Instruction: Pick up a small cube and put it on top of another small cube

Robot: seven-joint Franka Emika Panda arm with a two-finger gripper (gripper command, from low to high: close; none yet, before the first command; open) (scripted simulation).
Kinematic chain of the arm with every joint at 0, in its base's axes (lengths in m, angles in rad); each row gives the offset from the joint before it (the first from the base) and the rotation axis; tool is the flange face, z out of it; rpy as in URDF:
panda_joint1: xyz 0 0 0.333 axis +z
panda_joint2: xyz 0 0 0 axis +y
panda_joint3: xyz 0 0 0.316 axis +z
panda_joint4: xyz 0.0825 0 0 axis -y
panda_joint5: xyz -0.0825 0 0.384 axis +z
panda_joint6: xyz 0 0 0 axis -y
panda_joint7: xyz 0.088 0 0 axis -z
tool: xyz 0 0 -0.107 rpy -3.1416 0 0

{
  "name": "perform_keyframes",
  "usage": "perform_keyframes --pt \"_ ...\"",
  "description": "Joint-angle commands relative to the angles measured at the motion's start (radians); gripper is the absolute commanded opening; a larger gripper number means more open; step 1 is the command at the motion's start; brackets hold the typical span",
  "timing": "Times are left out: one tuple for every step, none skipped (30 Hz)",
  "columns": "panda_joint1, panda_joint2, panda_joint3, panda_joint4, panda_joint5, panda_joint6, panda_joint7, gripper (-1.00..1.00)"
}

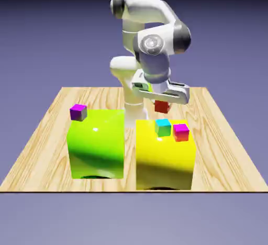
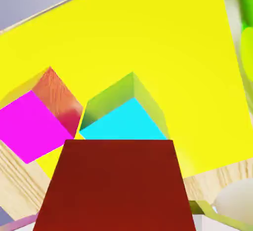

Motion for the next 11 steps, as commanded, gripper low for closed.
perform_keyframes --pt "-0.001 -0.002 0.003 -0.036 0.001 0.034 -0.004 -1.00" --pt "0.002 -0.003 0.005 -0.072 0.004 0.069 -0.007 -1.00" --pt "0.005 -0.005 0.008 -0.109 0.007 0.104 -0.011 -1.00" --pt "0.007 -0.006 0.010 -0.142 0.010 0.136 -0.014 -1.00" --pt "0.007 -0.006 0.010 -0.142 0.010 0.136 -0.014 1.00" --pt "0.007 -0.006 0.010 -0.142 0.010 0.136 -0.014 1.00" --pt "0.005 -0.005 0.008 -0.106 0.007 0.101 -0.011 1.00" --pt "0.002 -0.003 0.005 -0.070 0.004 0.066 -0.007 1.00" --pt "-0.001 -0.001 0.002 -0.033 0.001 0.032 -0.003 1.00" --pt "-0.004 0.000 0.000 0.003 -0.002 -0.003 0.000 1.00" --pt "-0.006 0.002 -0.002 0.036 -0.005 -0.035 0.004 1.00"
